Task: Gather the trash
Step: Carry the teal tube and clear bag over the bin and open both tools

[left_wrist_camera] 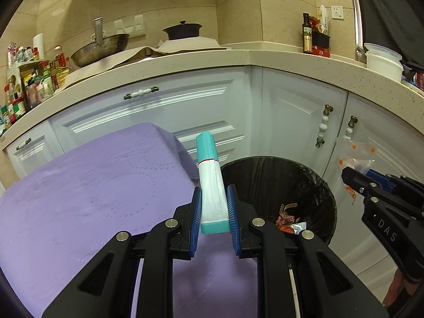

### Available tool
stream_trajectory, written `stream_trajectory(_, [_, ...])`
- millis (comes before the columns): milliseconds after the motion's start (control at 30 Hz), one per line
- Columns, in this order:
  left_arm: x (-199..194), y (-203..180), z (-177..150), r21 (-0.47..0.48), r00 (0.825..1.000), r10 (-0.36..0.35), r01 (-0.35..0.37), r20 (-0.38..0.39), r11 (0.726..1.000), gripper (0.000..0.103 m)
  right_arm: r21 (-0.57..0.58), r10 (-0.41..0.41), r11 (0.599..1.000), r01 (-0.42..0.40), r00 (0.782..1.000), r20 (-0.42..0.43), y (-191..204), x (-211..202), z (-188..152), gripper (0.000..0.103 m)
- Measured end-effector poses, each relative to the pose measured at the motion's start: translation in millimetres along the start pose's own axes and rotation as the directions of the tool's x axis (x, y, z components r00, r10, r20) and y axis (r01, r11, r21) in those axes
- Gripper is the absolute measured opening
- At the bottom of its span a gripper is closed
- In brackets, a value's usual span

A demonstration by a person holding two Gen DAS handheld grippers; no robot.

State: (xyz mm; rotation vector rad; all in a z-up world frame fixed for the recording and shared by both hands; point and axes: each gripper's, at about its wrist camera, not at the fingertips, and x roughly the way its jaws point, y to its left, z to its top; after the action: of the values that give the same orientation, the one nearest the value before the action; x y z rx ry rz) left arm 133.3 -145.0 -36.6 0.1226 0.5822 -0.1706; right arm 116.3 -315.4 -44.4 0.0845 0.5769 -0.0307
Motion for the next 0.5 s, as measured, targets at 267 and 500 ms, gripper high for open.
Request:
stream_trajectory(267, [14,-7,4,-0.001,1.0,-0.014,0.014,-0.002,1.0,0.021,-0.002,0.0,1.0,0.0,1.0,0.003,-1,12,4,0.019])
stream_trajectory(500, [27,-10,5,-0.006,1.0,-0.018,0.017,-0.021,1.0,0.021,0.003,0.003,1.0,-0.003,1.0,0.001,-3,23,5,0.019])
